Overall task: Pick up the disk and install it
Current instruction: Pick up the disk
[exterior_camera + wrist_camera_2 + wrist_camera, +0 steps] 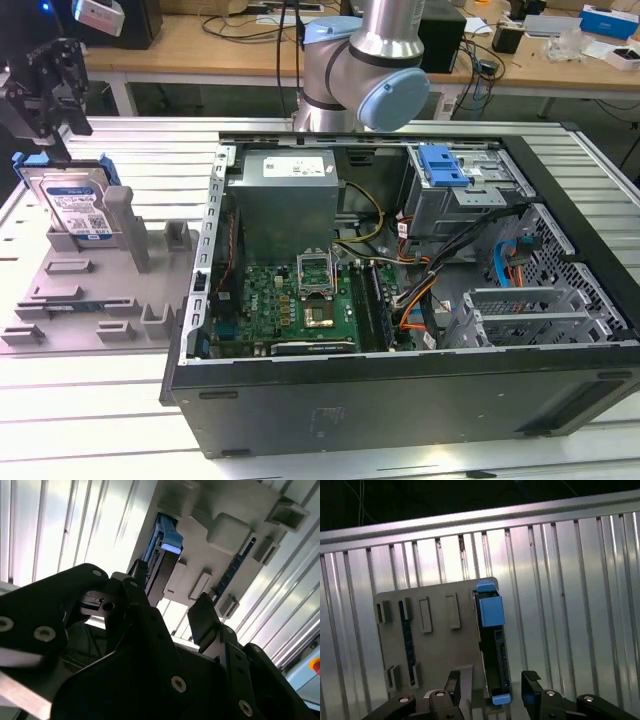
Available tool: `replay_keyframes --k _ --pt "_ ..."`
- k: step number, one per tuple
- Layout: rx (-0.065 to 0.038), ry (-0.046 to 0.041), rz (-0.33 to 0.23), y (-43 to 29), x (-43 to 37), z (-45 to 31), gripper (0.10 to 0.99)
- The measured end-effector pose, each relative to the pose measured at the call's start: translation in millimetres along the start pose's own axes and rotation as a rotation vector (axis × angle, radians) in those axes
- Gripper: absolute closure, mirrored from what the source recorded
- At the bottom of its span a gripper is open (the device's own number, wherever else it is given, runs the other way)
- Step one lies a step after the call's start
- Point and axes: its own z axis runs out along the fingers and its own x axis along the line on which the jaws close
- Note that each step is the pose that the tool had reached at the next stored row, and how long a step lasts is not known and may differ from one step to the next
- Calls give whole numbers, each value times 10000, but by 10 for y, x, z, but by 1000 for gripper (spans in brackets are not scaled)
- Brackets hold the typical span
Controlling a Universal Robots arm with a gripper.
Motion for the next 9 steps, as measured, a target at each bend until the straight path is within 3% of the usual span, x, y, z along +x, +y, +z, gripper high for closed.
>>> replay_keyframes --k 6,9 --pt "6 -5 -836 -4 -15 1 486" --pt "6 -3 -887 -3 -15 1 486"
